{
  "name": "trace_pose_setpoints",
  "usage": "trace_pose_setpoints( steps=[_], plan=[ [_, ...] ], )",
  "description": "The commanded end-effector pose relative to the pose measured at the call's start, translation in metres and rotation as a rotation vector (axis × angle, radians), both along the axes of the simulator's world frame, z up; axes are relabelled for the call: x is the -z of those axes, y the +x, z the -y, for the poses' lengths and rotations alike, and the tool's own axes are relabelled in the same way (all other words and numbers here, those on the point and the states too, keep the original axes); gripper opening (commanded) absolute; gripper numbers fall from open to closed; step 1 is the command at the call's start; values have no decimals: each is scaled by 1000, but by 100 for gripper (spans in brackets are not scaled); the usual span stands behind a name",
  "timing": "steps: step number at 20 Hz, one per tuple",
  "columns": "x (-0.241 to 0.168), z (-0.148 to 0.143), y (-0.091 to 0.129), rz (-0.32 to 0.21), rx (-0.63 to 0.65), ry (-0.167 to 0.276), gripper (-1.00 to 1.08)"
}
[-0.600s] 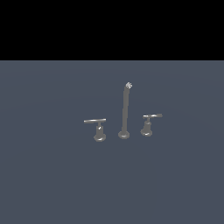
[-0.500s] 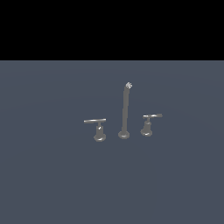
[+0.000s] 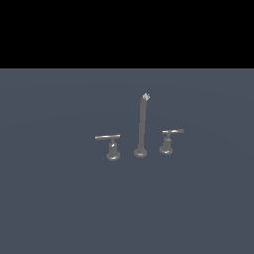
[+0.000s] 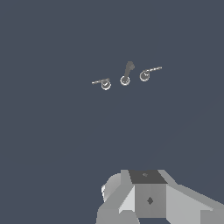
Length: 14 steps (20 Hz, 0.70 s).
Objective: Turn on the faucet by rotating a designated handle.
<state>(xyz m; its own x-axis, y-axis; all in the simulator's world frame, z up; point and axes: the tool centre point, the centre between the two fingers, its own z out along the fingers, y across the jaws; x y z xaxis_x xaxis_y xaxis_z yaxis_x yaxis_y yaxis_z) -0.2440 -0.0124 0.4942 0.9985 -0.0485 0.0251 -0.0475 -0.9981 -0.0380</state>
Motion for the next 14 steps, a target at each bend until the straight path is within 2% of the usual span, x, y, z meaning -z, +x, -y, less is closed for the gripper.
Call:
trace_pose_setpoints(
  steps=[1, 7, 14],
  plan=[
    [0, 0, 0, 1, 2, 1, -100],
    [4, 3, 12, -1, 38, 1, -100],
    [19, 10, 44, -6, 138, 1, -100]
  ],
)
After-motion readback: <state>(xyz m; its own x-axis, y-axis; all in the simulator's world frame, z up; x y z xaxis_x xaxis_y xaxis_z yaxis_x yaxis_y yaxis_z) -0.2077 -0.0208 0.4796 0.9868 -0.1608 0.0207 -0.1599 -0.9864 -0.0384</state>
